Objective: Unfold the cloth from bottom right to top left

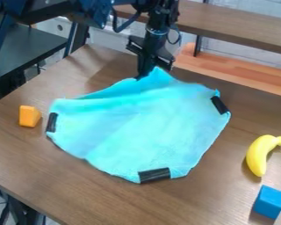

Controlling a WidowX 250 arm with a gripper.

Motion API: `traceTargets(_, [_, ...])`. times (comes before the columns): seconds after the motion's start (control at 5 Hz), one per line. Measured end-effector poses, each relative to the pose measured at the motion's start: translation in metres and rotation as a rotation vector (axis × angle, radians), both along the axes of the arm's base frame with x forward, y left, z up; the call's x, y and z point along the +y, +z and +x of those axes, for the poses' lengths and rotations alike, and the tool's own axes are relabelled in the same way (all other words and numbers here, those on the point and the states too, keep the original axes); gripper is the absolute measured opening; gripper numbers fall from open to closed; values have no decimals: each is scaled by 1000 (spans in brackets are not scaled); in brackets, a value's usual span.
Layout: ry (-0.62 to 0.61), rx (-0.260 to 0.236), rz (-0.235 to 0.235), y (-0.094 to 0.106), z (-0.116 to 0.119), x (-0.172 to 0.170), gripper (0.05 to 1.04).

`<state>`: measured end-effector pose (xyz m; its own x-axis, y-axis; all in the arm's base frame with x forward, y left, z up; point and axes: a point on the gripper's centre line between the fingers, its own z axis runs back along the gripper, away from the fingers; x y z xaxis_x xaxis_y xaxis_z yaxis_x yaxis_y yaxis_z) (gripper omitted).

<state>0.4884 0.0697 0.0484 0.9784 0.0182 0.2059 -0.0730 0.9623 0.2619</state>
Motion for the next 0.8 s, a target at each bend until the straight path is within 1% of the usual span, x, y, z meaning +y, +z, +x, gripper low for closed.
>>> traceTargets(0.4, [-14, -31, 8, 1, 5, 1, 50])
traceTargets(0.6, [-9, -42, 29, 3, 7, 5, 50])
traceTargets(0.8, [5, -69, 52, 5, 10, 11, 70])
